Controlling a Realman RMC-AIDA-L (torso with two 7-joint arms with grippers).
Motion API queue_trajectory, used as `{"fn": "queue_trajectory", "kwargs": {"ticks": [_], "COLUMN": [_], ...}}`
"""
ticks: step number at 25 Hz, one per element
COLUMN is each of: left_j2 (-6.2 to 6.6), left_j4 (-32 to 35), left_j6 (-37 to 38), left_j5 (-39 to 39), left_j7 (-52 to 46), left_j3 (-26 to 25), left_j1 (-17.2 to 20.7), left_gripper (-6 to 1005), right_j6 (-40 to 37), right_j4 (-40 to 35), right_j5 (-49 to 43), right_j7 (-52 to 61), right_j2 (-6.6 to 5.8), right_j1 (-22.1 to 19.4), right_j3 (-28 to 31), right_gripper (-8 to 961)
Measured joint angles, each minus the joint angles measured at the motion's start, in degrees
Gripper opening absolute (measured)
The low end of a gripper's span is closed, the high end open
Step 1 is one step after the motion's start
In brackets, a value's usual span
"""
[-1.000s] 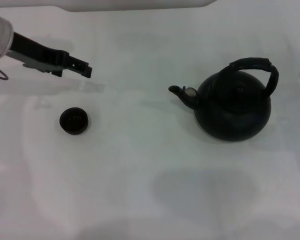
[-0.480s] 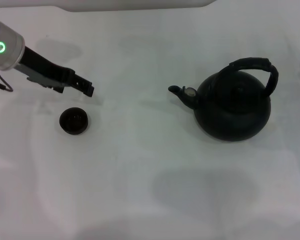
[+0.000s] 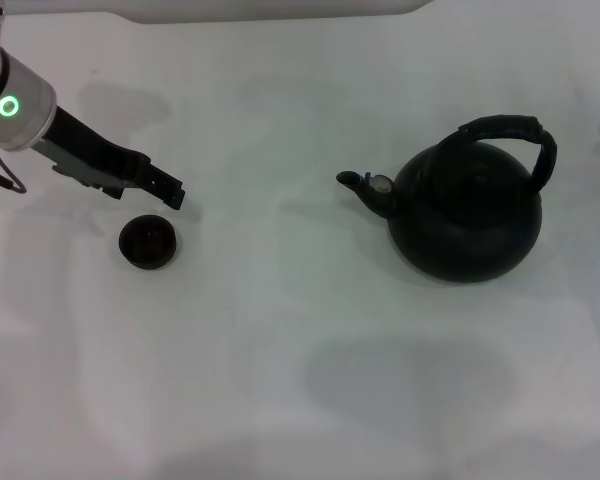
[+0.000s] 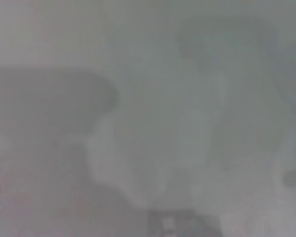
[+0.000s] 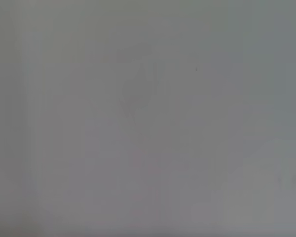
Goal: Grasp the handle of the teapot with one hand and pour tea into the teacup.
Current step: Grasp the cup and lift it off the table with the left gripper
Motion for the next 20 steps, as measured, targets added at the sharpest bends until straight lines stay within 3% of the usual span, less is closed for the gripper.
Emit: {"fn": "queue_trajectory", "kwargs": {"ticks": [7,20], "left_j2": [-1.21,-1.85], "left_j4": [-0.05,-0.23], "left_j6": [0.07,-0.08], "left_j5": [1.96,3.63], "left_j7": [-0.38,-1.07], "left_j3": [1.27,1.99], "left_j1": [-0.07,-0.27], "left_gripper": [887,887], "right_j6": [1.02,1.14], "right_j4": [0.06,0.06], "right_j5": [0.00,0.00], "right_j7": [0.00,0.00], "right_j2": [0.00,0.00], "right_j1": [0.27,0.31], "right_j3": [0.00,0.00], "right_gripper": [842,838]}}
